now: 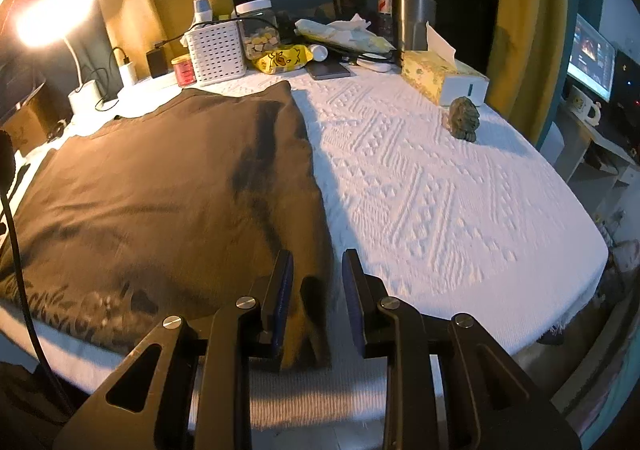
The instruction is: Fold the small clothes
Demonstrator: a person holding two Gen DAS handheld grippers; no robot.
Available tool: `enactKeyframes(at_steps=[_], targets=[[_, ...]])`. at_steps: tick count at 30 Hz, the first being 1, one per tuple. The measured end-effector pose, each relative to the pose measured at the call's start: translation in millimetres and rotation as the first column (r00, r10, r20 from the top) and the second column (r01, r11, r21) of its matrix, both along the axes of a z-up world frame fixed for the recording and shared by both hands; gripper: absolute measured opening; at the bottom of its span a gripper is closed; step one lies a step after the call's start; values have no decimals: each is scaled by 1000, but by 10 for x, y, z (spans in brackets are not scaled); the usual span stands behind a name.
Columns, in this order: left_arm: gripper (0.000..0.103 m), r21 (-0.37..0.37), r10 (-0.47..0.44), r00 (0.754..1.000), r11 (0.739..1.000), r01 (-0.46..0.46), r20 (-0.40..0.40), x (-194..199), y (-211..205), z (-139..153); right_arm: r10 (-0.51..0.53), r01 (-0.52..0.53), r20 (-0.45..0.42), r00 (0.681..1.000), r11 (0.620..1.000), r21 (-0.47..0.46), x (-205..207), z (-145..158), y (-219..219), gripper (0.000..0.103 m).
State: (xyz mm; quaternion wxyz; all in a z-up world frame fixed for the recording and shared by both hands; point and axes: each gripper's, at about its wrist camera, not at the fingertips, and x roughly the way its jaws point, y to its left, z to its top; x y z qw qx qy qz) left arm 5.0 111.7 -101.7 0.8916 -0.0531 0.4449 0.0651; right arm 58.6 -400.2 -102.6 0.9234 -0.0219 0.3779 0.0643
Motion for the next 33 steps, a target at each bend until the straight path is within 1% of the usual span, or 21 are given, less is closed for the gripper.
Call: enactKeyframes(at_steps=[8,15,17,18,19,25,28,31,33], targets=[[60,23,-36,999,999,36,-15,388,91,-49,-10,10,-30,1000,1000,2,307,-7,62,27],[60,28,-55,998,998,55,-27,719,158,-79,-7,7,-48,999,1000,-7,544,0,147,28],[60,16,-48,998,999,49,-31,803,190,-87,-3,3,-52,999,1000,-9,615,8,166,35],[60,12,-48,998,999,49,-32,829,194,-88,0,-1,-57,998,1000,-8,659,7,175,42],[60,9,-48,998,999,48,-33,869,202,-86,3,-4,-61,998,1000,-8,700,4,181,45],[60,6,-39,999,999,39,-38,1079,244,-94,24,-25,-78,997,999,-20,984,-9,235,45],[60,23,-49,998,998,50,-46,1208,249,-120,40,-44,-110,993,998,-35,1155,-50,275,45],[60,31,-57,997,998,58,-49,1322,274,-123,54,-60,-121,991,997,-47,1290,-74,308,45],[60,31,-55,997,998,57,-48,1427,318,-118,73,-82,-122,990,994,-69,1463,-54,348,45]])
